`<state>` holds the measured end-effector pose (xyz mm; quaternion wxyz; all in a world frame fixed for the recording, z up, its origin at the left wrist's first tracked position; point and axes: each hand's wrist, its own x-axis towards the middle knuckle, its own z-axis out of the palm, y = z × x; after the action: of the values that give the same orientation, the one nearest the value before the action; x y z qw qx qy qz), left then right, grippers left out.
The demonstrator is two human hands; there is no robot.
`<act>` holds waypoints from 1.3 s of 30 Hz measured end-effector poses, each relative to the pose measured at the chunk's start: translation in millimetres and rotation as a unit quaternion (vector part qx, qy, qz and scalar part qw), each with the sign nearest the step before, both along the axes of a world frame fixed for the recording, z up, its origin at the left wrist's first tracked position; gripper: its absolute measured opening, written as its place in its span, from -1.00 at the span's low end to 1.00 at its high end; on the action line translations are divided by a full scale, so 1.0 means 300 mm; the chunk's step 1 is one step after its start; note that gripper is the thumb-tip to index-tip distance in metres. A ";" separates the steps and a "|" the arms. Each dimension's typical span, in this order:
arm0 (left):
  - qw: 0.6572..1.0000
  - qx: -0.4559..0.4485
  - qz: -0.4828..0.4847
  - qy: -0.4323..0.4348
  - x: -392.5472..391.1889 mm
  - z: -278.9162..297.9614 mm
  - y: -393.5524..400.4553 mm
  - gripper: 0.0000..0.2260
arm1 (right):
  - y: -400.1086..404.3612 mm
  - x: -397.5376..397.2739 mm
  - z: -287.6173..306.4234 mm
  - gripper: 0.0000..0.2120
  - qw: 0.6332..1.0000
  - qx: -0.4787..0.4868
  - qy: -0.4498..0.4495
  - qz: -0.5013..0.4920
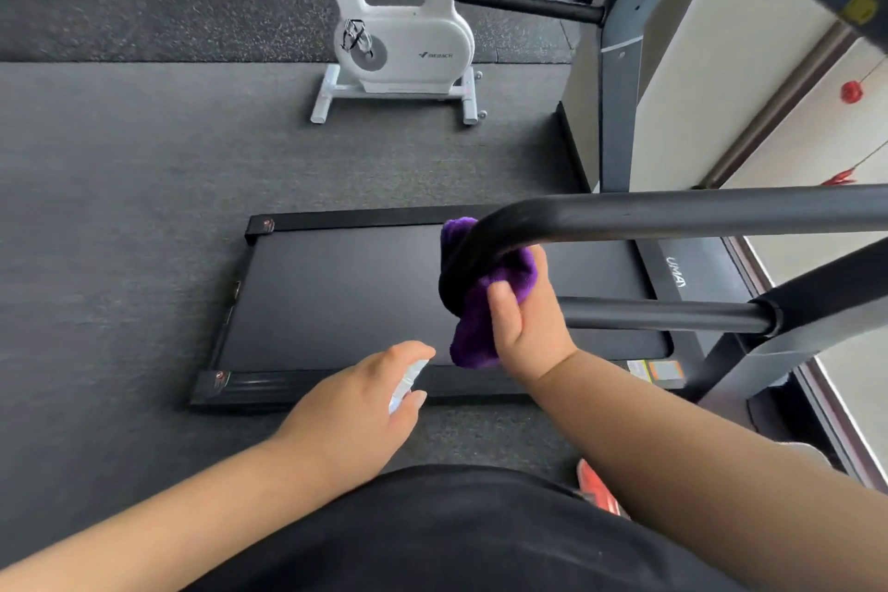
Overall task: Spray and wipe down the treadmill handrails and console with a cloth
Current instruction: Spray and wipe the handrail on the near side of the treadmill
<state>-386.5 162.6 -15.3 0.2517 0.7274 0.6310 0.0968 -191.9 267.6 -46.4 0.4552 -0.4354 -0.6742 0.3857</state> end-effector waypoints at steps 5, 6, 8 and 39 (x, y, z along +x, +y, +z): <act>0.999 0.020 -0.024 0.013 -0.052 -0.009 0.003 -0.62 | -0.011 -0.035 0.008 -0.23 0.987 -0.068 -0.134 -0.057; 0.999 0.019 -0.027 0.012 -0.052 -0.011 0.008 -0.62 | -0.012 -0.033 0.015 -0.27 0.985 -0.071 -0.147 -0.057; 0.999 0.013 -0.035 0.011 -0.039 -0.013 0.018 -0.63 | -0.010 -0.023 0.025 -0.35 0.980 -0.045 -0.190 -0.040; 0.995 0.074 -0.056 -0.020 -0.068 -0.031 0.011 -0.61 | -0.012 0.037 0.006 -0.30 0.940 0.013 -0.339 0.018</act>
<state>-407.0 166.0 -24.7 0.2144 0.7761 0.5755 0.1434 -180.8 264.1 -44.6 0.1981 -0.5228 -0.8009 0.2145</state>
